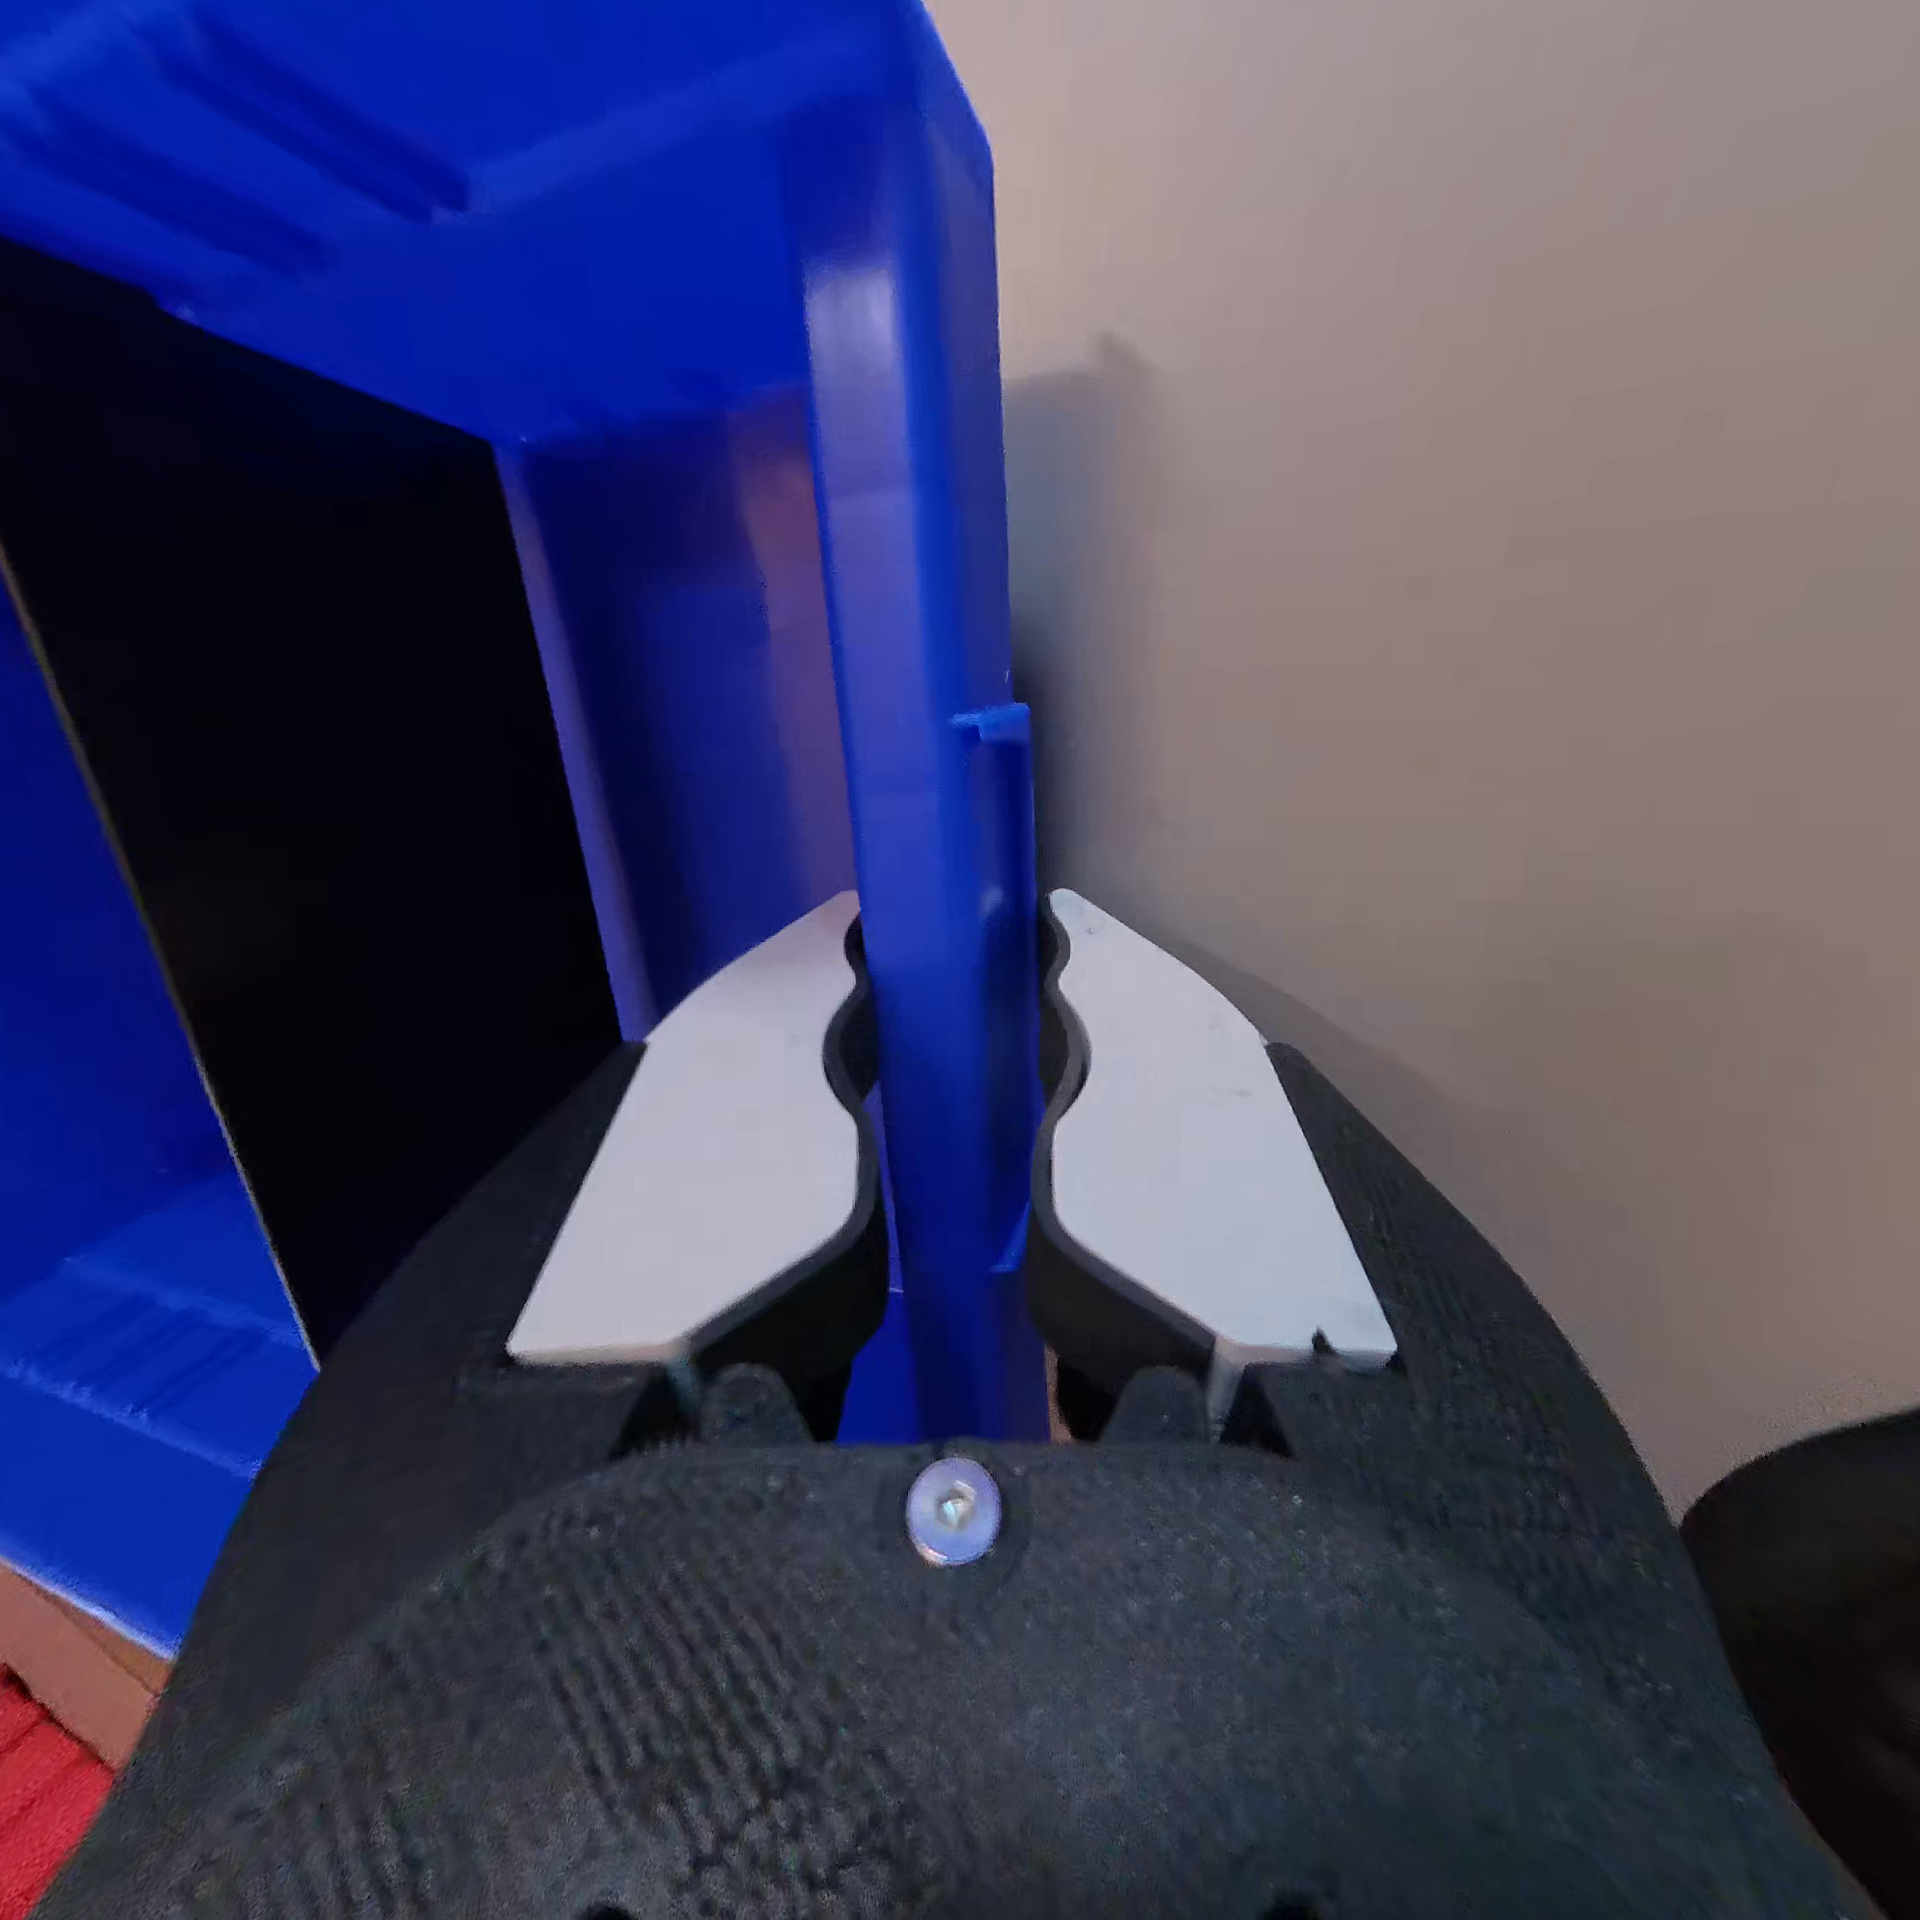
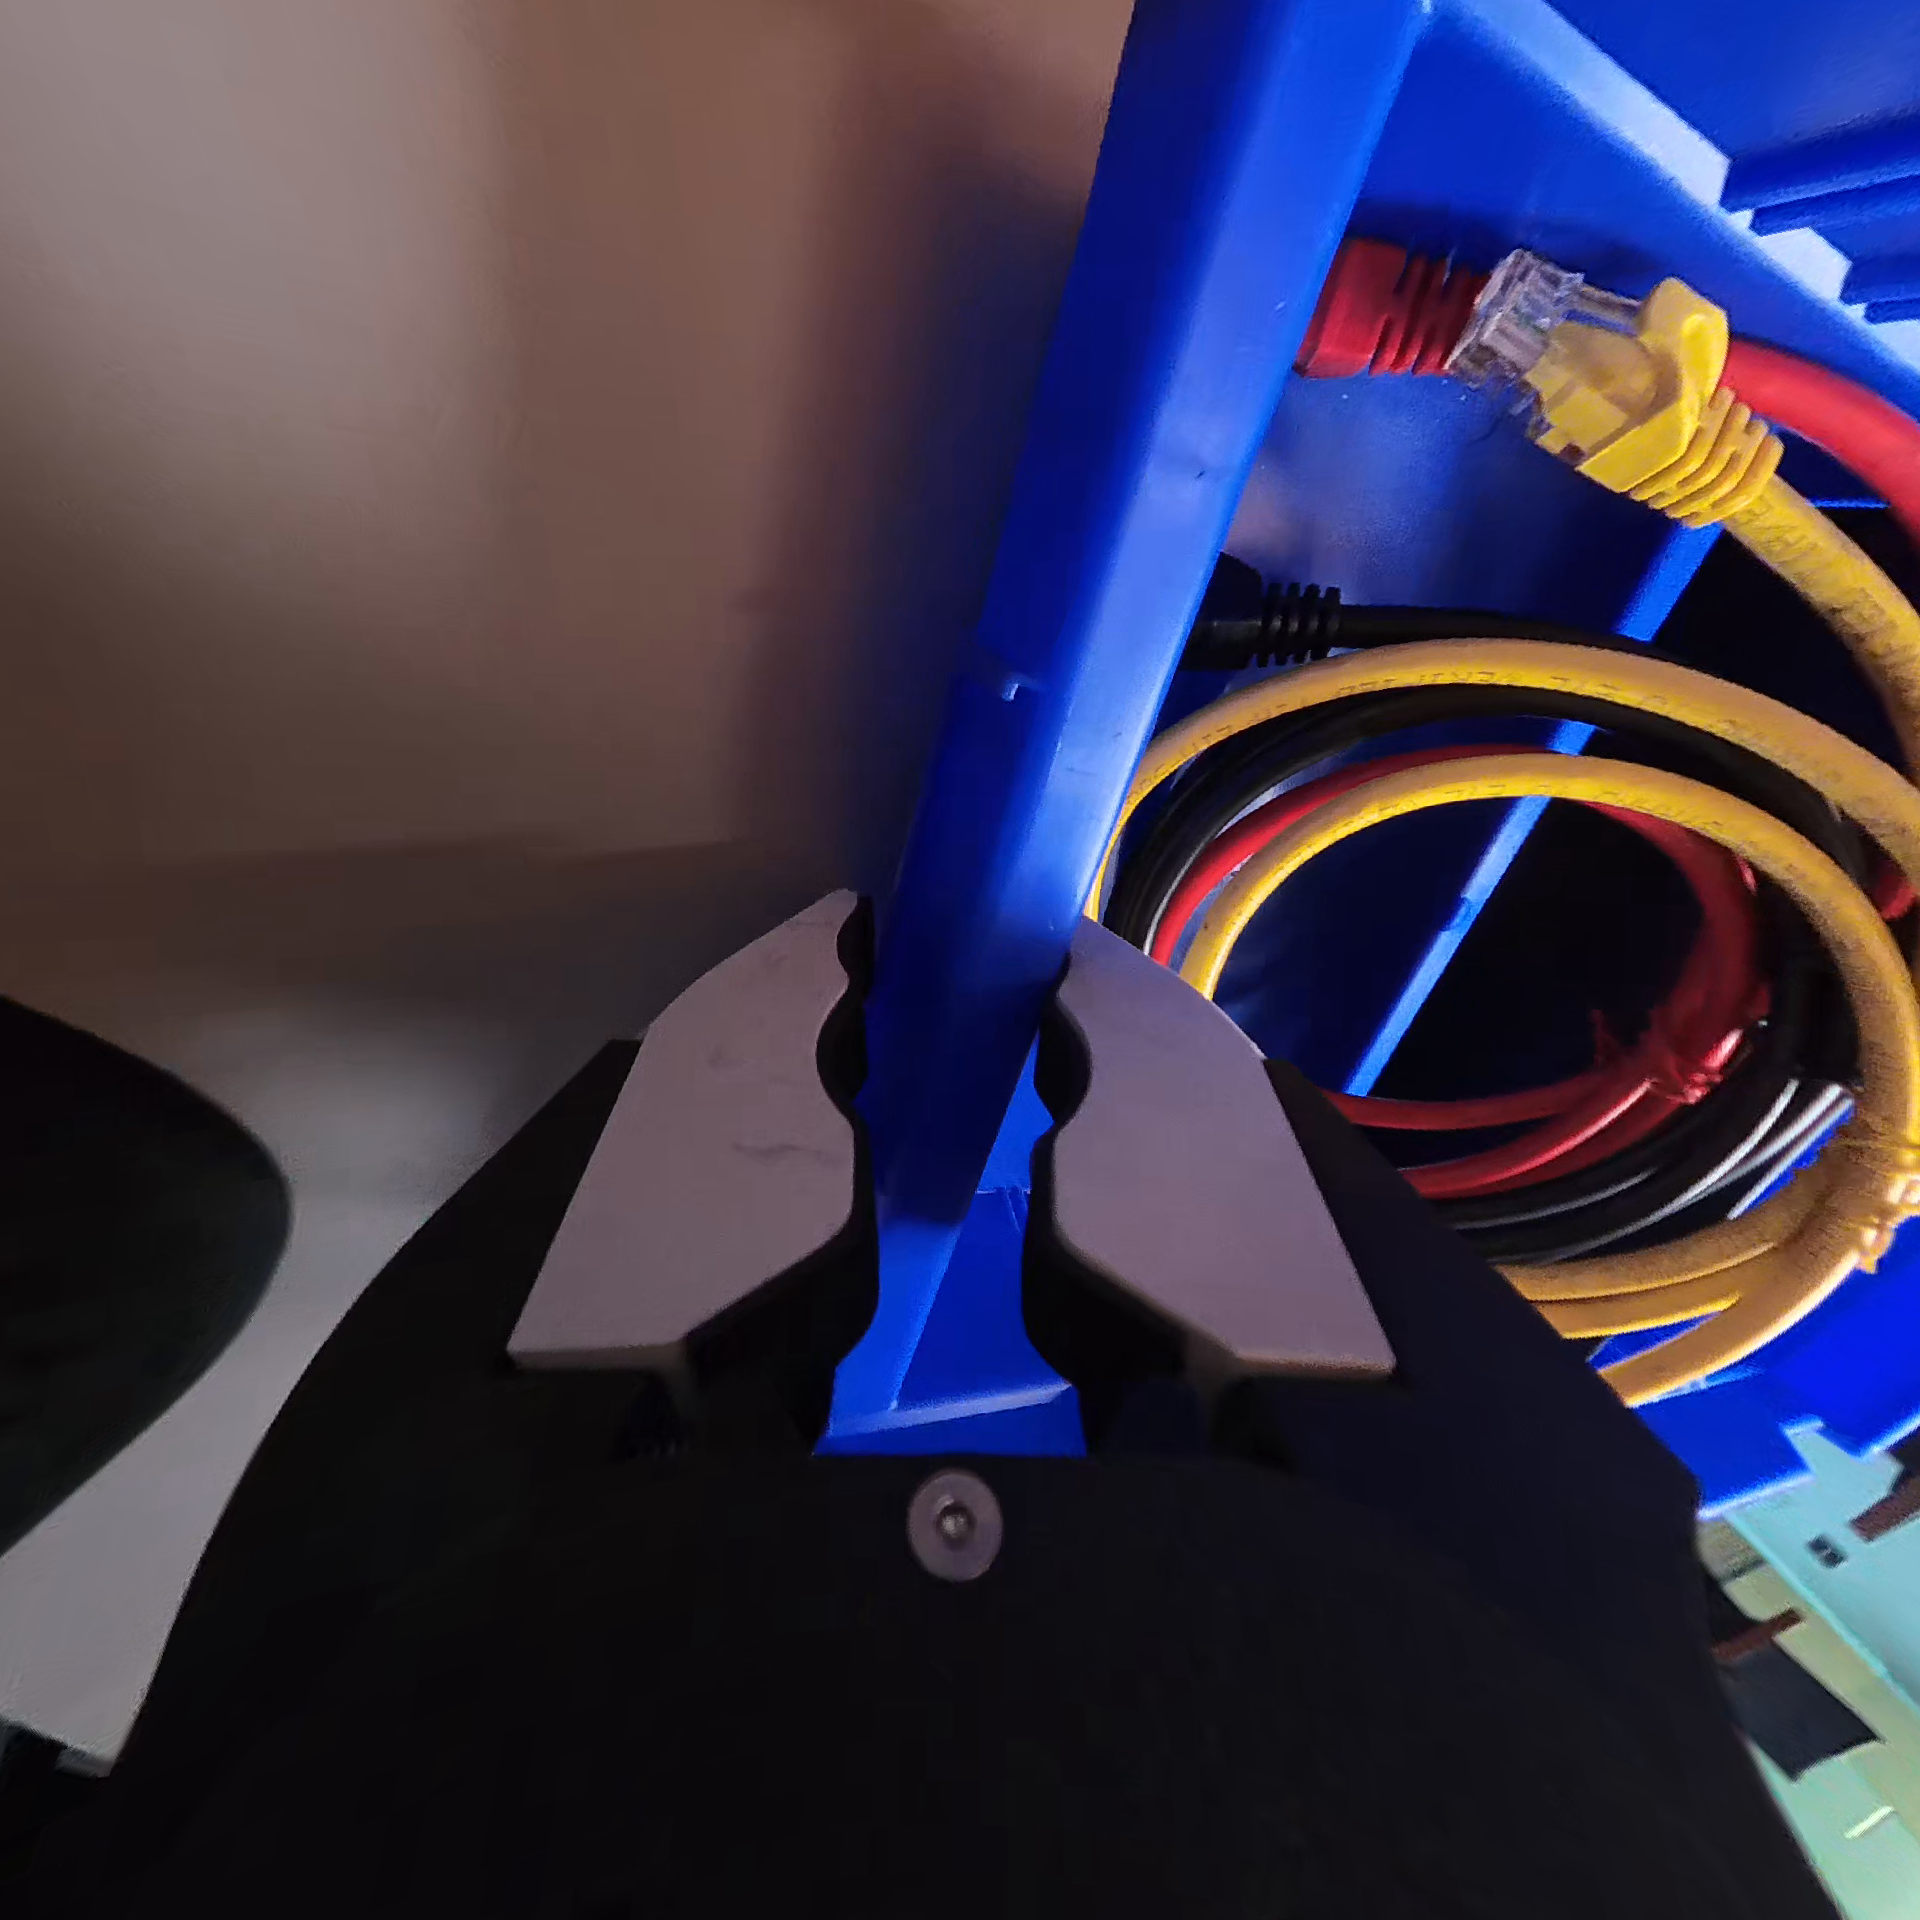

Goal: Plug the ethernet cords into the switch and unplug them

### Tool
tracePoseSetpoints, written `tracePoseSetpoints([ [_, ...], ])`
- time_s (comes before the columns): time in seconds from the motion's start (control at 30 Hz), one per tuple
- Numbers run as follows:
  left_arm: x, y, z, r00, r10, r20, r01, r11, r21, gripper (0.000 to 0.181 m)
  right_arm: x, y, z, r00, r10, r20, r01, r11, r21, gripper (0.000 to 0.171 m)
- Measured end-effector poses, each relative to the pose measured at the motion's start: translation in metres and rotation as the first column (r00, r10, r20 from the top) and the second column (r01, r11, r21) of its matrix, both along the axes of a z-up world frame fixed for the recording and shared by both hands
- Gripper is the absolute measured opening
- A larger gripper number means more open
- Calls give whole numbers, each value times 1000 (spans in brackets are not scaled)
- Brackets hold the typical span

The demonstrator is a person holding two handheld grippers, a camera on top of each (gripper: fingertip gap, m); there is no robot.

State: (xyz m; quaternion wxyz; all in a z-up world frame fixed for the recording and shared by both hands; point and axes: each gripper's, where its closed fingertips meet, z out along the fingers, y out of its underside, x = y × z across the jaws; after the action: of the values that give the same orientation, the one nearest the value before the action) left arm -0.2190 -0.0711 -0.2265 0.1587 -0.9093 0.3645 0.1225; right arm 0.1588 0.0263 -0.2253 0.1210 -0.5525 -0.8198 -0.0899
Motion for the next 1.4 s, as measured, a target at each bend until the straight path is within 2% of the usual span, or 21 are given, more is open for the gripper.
tracePoseSetpoints([
  [0.17,51,15,0,987,-163,-5,163,986,19,28,-9,-38,0,994,108,-14,-107,994,11,28],
  [0.3,98,35,2,935,-350,-46,353,934,59,29,-20,-61,2,988,146,-49,-144,989,35,29],
  [0.37,113,48,4,901,-425,-87,432,896,99,30,-30,-69,12,980,130,-150,-122,991,57,31],
  [0.43,120,57,10,896,-432,-99,443,884,147,31,-41,-81,39,937,56,-344,-57,998,7,36],
  [0.47,123,59,15,901,-426,-84,434,882,181,35,-44,-87,57,891,-4,-455,-19,999,-47,37],
  [0.53,134,57,33,910,-414,5,396,875,278,41,-37,-89,94,748,-131,-651,74,991,-115,36],
  [0.63,154,43,63,894,-401,202,297,866,403,50,2,-69,130,464,-306,-831,282,941,-189,35],
  [0.73,192,19,85,769,-389,507,144,879,455,51,50,-50,126,198,-427,-882,469,832,-297,39],
  [0.77,206,12,90,699,-375,609,84,889,451,53,61,-47,115,138,-464,-875,508,792,-340,42],
  [0.83,230,6,93,564,-299,770,-54,917,395,55,67,-46,92,65,-528,-847,529,738,-420,48],
  [0.9,246,11,82,516,-219,828,-158,926,343,61,60,-38,79,36,-561,-827,535,710,-458,52],
  [1.0,261,28,65,526,-141,839,-275,905,325,69,48,-18,61,67,-613,-788,575,669,-471,54],
  [1.07,264,42,54,546,-90,833,-341,884,319,68,40,-8,56,72,-618,-783,585,662,-469,46],
  [1.17,269,51,41,588,-56,807,-362,874,324,59,32,-6,53,52,-619,-783,577,659,-483,42],
  [1.2,269,53,41,599,-62,798,-368,864,344,60,34,-3,54,46,-601,-798,596,658,-461,36],
  [1.3,269,59,43,579,-43,814,-410,848,336,55,45,3,57,47,-541,-840,649,656,-386,17],
  [1.4,269,62,47,570,-44,821,-438,829,349,50,49,3,57,56,-527,-848,669,651,-359,12],
])
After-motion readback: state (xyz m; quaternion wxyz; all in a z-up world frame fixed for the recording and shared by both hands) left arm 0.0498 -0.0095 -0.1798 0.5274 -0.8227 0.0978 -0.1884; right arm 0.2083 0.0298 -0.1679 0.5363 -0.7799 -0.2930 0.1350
